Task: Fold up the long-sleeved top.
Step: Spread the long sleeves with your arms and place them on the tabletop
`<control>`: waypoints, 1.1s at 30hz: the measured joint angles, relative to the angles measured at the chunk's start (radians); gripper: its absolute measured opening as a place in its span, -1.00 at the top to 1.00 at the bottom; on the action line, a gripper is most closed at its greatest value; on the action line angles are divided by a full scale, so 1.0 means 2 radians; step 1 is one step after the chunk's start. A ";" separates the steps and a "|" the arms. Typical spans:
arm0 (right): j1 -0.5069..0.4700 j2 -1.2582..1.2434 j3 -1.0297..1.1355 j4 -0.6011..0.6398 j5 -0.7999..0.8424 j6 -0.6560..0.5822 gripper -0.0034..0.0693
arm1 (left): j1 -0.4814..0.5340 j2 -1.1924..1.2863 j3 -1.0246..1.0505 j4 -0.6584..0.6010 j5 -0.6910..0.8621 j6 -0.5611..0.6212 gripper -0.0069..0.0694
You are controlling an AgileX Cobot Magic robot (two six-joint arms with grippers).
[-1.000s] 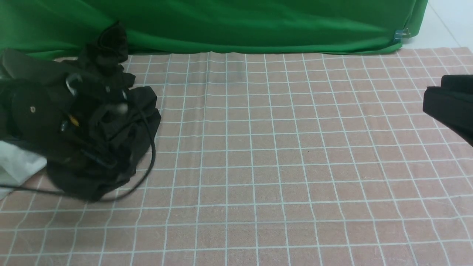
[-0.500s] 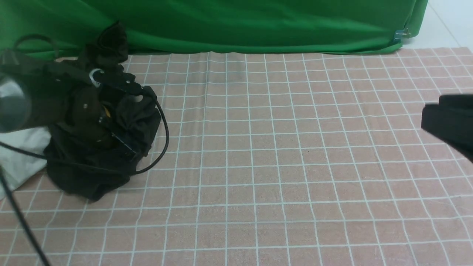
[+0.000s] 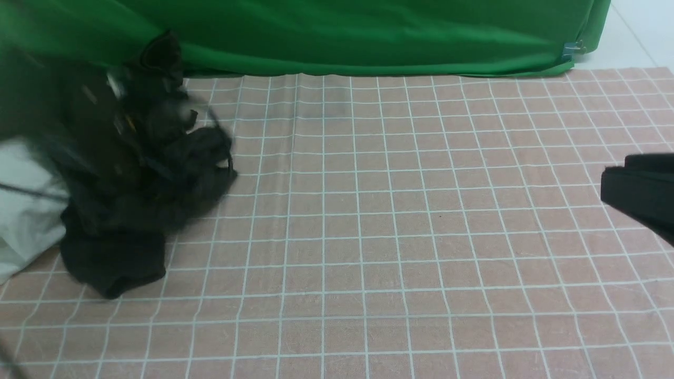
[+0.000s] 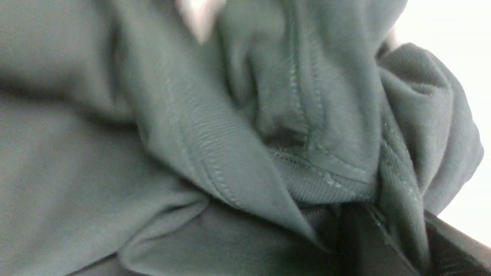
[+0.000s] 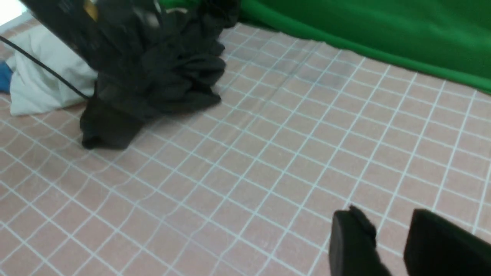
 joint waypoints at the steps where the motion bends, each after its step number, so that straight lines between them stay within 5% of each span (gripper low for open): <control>1: 0.000 0.001 -0.001 0.000 -0.001 0.000 0.26 | 0.000 -0.005 0.000 -0.007 0.003 0.000 0.64; 5: 0.000 0.033 -0.023 0.000 0.008 -0.013 0.33 | -0.041 -0.101 -0.087 -0.084 0.075 0.061 0.64; 9: 0.000 0.070 -0.065 0.000 0.036 -0.039 0.65 | -0.110 -0.141 -0.157 -0.096 0.136 0.064 0.64; 14: 0.000 0.098 -0.115 0.000 0.073 -0.056 0.82 | -0.194 -0.162 -0.197 -0.079 0.214 0.064 0.64; 19: 0.000 0.101 -0.123 -0.003 0.101 -0.056 0.81 | -0.213 -0.195 -0.161 -0.014 0.238 0.046 0.64; 26: 0.000 0.105 -0.124 -0.003 0.151 -0.056 0.60 | -0.213 -0.242 0.023 0.058 0.228 0.035 0.64; 33: 0.000 0.124 -0.124 0.048 0.178 -0.051 0.10 | -0.213 -0.308 0.201 0.072 0.224 0.034 0.64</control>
